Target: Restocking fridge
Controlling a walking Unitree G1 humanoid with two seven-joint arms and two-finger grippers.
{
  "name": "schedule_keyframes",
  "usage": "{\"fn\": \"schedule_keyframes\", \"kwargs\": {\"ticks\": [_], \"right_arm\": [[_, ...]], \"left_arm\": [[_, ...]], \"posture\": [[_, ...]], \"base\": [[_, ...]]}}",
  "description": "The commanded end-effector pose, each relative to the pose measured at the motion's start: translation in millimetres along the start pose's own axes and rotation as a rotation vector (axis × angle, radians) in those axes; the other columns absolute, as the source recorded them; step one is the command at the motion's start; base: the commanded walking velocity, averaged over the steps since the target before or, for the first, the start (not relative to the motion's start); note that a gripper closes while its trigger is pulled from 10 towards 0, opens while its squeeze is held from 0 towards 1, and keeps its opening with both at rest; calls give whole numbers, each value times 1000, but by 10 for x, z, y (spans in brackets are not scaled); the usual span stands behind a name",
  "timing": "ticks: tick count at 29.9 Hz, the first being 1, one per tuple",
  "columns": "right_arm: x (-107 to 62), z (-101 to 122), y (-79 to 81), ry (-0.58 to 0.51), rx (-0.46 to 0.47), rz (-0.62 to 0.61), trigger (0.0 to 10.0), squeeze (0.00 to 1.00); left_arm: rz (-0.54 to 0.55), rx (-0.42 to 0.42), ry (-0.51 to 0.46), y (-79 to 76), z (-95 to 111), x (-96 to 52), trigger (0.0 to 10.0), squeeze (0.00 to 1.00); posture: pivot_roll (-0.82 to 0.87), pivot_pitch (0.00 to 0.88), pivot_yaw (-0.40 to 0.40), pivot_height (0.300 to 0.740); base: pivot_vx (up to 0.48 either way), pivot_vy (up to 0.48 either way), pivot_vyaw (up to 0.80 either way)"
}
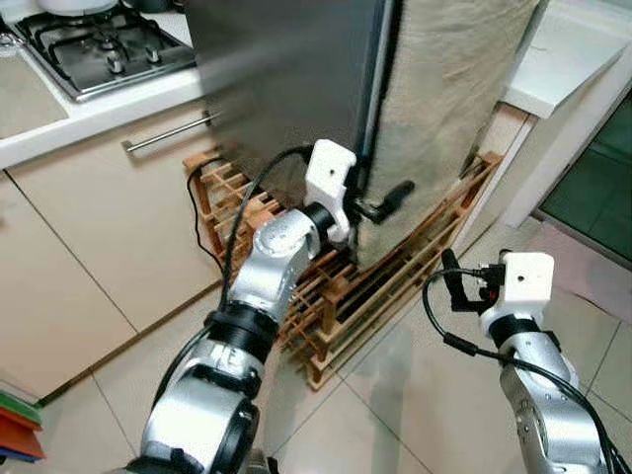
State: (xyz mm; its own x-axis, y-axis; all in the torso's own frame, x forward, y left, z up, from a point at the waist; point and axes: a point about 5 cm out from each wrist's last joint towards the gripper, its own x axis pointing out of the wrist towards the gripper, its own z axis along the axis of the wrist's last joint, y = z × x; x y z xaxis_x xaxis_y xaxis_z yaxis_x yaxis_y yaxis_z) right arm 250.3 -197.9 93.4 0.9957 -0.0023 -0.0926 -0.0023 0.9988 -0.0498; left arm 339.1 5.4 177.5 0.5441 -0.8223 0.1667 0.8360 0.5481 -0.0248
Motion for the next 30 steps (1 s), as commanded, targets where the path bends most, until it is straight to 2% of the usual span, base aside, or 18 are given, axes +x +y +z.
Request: {"fn": "schedule_keyframes", "kwargs": {"ticks": [1,9,15,16,19,21,22,24,25,26,27,28,30], "right_arm": [[-26,-40,-58,26,5,-13,10000,0],[-18,-71,-52,41,3,5,10000,0],[-35,-130,-22,78,2,32,10000,0],[-41,-151,-9,90,4,41,10000,0],[-39,-132,43,78,15,61,10000,0],[-33,-114,51,68,17,62,10000,0],[23,-19,64,25,31,51,10000,0],[78,53,81,-6,39,44,10000,0],[135,97,126,-22,35,64,10000,0],[173,127,159,-33,32,79,10000,0],[240,177,205,-56,23,87,10000,0],[240,177,205,-56,23,87,10000,0],[301,222,241,-71,39,91,10000,0]], "left_arm": [[-111,22,-64,-157,171,113,10000,0],[-179,-27,-98,-245,230,105,10000,0],[-227,-58,-104,-298,262,7,10000,0],[-226,-54,-102,-286,273,-55,10000,0],[-75,0,-71,-97,256,-265,10000,0],[-37,11,-63,-52,249,-304,10000,0],[183,-3,-61,197,210,-462,10000,0],[372,-17,-58,401,158,-637,10000,0],[511,3,-26,525,80,-788,10000,0],[600,23,-2,599,29,-891,10000,0],[720,77,72,680,-94,-1061,10000,0],[720,77,72,680,-94,-1061,10000,0],[825,70,119,724,-215,-1227,10000,0]], "posture": [[-72,0,-10,736],[-74,0,-12,736],[-74,0,-13,736],[-71,0,-10,736],[-65,0,-6,736],[-65,0,-6,736],[-56,0,-5,736],[-50,0,-4,736],[-49,0,-1,736],[-49,0,-1,736],[-42,0,-4,736],[-42,0,-4,736],[-33,0,-11,736]], "base": [[0,0,0],[0,0,0],[0,0,0],[0,0,0],[0,0,0],[0,0,0],[0,0,0],[0,0,0],[0,0,0],[0,0,0],[0,0,0],[0,0,0],[0,0,0]]}}
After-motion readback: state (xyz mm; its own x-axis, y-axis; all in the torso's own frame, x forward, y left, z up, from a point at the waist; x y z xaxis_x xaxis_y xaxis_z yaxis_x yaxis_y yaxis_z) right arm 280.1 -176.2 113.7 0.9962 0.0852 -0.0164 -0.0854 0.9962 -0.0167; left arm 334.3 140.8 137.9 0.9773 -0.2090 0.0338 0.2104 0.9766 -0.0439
